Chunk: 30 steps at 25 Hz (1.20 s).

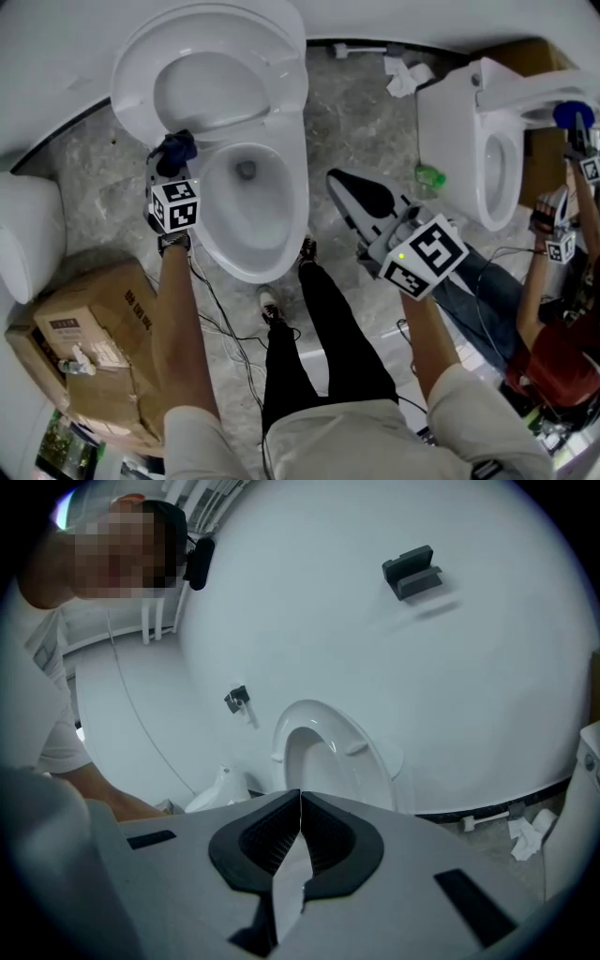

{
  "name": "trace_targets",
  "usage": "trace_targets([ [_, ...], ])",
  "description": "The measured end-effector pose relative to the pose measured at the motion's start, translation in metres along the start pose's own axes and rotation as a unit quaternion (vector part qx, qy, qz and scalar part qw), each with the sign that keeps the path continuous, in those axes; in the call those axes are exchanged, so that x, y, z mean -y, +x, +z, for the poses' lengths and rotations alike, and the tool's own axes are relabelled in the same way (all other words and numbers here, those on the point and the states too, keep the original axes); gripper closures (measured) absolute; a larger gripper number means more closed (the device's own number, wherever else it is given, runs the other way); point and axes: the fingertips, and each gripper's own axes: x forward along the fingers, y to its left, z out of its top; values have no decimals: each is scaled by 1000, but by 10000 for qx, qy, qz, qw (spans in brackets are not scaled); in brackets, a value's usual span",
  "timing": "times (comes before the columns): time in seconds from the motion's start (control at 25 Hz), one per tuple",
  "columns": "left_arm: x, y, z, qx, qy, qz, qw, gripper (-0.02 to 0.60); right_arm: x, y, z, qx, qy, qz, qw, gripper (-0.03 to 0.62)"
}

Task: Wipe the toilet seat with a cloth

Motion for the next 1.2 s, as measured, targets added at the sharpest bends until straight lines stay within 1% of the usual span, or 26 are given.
trace_targets([
  [0.16,-5,-7,6,51,77,39,9999,545,-10,0,6,13,-90,33,10000,566],
  [0.24,-8,-10,8,76,-49,79,9999,545,-12,-1,7,19,-101,22,9999,566],
  [0.32,-13,-13,14,202,-361,192,9990,545,-11,-2,10,51,-66,13,10000,566],
  [0.44,-33,-22,27,372,-937,535,9935,546,-14,-3,13,125,-3,18,9999,565],
  [0.52,-48,-26,33,417,-1125,683,9904,546,-18,-3,11,142,-7,19,9999,566],
  [0.68,-62,-35,46,555,-1150,727,9892,546,-22,-4,14,185,-8,6,9998,566],
  [0.84,-73,-50,71,870,-1241,795,9853,546,-25,-3,20,228,-23,-2,9997,565],
  [0.96,-79,-63,90,1188,-1377,808,9800,546,-28,-3,23,214,-55,-11,9998,565],
  [1.04,-82,-70,103,1340,-1365,827,9780,545,-31,-4,26,213,-87,-6,9997,566],
  [1.2,-81,-79,119,1437,-1300,837,9775,546,-31,-10,33,260,-145,-29,9996,566],
])
